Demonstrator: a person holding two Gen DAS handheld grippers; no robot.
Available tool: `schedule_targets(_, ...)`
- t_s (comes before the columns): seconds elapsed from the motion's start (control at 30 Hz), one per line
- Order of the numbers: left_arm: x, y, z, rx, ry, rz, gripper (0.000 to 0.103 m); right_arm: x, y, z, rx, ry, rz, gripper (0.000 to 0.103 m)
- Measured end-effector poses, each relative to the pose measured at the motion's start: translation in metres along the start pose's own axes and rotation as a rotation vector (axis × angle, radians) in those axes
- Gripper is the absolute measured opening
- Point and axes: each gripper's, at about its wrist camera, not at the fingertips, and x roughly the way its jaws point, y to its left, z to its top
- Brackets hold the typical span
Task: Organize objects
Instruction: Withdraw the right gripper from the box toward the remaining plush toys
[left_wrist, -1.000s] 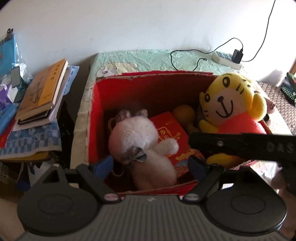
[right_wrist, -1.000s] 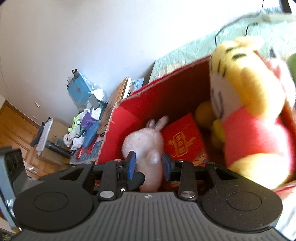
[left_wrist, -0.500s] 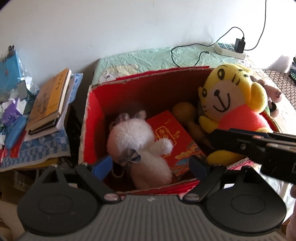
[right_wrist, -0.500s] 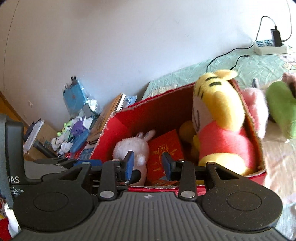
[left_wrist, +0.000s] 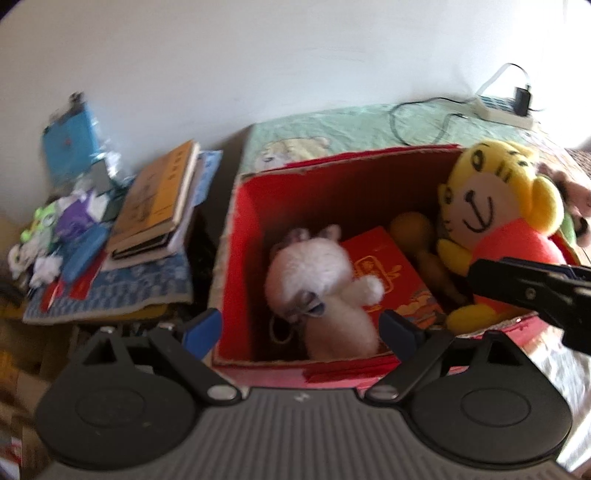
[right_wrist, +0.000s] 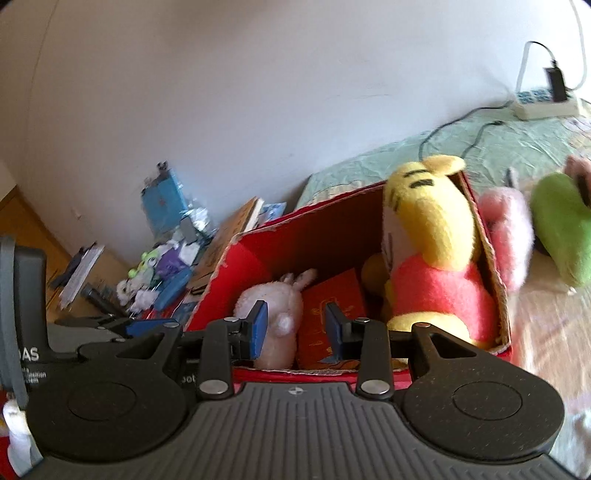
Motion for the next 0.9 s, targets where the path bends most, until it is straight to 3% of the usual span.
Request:
schedule_targets(0.33, -0.017, -0.028, -0.012, -0.105, 0.043, 0.126, 0.092, -0.017, -0.019, 0.003, -0.086, 0.123, 0.127, 0.036)
schedule_targets(0.63, -0.021, -0.061, -0.028, -0.178, 0.105, 0.196, 0.093, -0.028, -0.040, 0.004, -0.148, 0.215, 0.222, 0.036)
schedule_targets(0.9, -0.012, -0.089, -0.047, -0.207, 0.189, 0.215, 0.093, -0.034, -0.062, -0.005, -0.155, 0.306, 0.235, 0.036)
